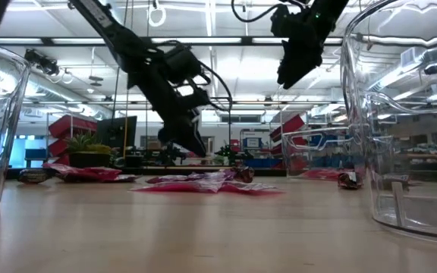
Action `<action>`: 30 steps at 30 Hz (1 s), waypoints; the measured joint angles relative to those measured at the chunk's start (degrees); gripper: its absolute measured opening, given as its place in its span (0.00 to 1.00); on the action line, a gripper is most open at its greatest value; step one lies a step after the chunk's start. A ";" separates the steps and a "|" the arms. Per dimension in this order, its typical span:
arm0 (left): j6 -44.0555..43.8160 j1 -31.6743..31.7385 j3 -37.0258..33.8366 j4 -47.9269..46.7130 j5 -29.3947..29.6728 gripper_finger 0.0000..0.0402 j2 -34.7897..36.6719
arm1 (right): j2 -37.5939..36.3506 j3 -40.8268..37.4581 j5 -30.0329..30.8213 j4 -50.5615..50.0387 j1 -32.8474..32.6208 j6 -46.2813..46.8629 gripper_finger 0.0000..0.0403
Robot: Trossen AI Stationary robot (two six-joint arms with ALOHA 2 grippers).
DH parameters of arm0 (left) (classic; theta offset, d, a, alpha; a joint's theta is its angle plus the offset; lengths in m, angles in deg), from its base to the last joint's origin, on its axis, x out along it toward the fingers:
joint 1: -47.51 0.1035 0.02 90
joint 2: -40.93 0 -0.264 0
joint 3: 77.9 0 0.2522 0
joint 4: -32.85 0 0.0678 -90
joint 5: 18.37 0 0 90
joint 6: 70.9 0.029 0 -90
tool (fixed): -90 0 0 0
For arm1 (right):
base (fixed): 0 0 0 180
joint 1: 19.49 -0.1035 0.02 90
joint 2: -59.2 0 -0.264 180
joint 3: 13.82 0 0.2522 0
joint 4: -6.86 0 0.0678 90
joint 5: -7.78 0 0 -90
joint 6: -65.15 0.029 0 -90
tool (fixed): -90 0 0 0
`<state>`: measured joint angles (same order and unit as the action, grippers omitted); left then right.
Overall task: Sort candy
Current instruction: Put the red candy into the top transparent bin
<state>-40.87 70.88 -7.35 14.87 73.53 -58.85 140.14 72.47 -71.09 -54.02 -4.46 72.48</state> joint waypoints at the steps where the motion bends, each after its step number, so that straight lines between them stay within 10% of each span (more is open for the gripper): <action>1: -0.56 0.46 1.37 -0.83 0.03 0.34 -1.29 | 0.00 0.00 0.02 0.00 0.00 -0.02 0.59; 30: -30.58 12.93 14.29 -6.79 -15.63 0.42 -15.26 | 0.00 0.00 0.20 1.58 0.02 -1.51 0.58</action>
<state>-71.45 83.81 6.94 8.08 57.90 -74.11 140.14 72.47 -70.89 -52.44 -4.45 70.97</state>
